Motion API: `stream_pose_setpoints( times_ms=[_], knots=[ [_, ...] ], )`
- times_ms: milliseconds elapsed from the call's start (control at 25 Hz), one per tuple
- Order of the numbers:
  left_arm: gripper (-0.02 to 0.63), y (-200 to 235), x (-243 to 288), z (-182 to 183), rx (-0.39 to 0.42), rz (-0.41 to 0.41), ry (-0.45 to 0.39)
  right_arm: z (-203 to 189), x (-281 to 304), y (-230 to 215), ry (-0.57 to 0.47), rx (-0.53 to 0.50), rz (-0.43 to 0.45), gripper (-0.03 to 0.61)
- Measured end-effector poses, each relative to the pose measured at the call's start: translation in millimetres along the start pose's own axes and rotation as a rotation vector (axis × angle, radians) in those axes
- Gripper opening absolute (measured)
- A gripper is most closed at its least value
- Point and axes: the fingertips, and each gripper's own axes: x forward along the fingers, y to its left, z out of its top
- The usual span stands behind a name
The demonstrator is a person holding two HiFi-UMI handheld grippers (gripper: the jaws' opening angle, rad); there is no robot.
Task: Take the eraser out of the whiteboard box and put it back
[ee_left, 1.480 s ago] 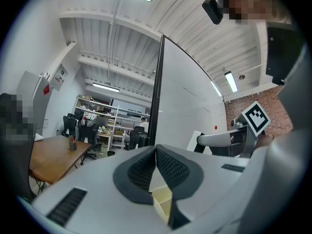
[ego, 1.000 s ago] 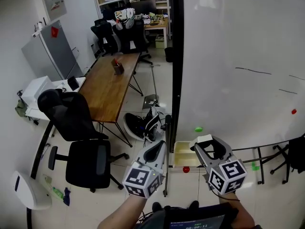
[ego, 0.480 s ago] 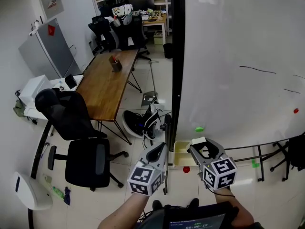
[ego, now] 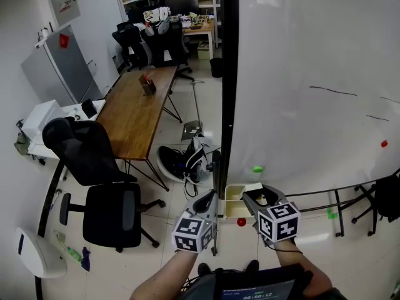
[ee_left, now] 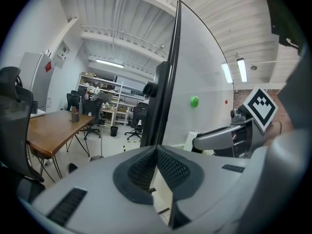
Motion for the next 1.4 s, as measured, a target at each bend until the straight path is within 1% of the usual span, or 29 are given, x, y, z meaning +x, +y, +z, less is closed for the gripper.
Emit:
stream_pose_setpoints(
  times_ms=[160, 440, 600, 760, 960, 1160, 1400],
  knots=[
    [0.035, -6.8, -0.4, -4.6, -0.01, -0.019, 0.016, -5.2, 2.1, 1.2, 0.04, 0.019, -0.005, 0.264],
    [0.035, -10.2, -4.1, -5.4, 0.01, -0.019, 0.017, -10.6, 8.1, 10.7, 0.12, -0.032, -0.024, 0.264],
    [0.035, -11.4, -4.7, -5.1, 0.01, -0.02, 0.02, -13.6, 12.3, 14.3, 0.171, -0.052, -0.015, 0.264],
    [0.035, -15.1, -7.9, -2.8, 0.006, -0.024, 0.013, -15.5, 12.3, 18.9, 0.237, -0.032, 0.027, 0.264],
    [0.035, -24.4, -8.3, -0.3, 0.015, -0.039, 0.007, -21.3, 13.6, 16.8, 0.327, -0.007, 0.036, 0.264],
    [0.035, -29.4, -13.1, 1.0, 0.015, -0.048, 0.005, -23.0, 11.6, 19.6, 0.335, 0.021, 0.008, 0.265],
    [0.035, -30.2, -22.3, 3.8, 0.017, -0.046, -0.001, -24.2, 11.2, 22.3, 0.374, 0.068, -0.012, 0.267]
  ],
)
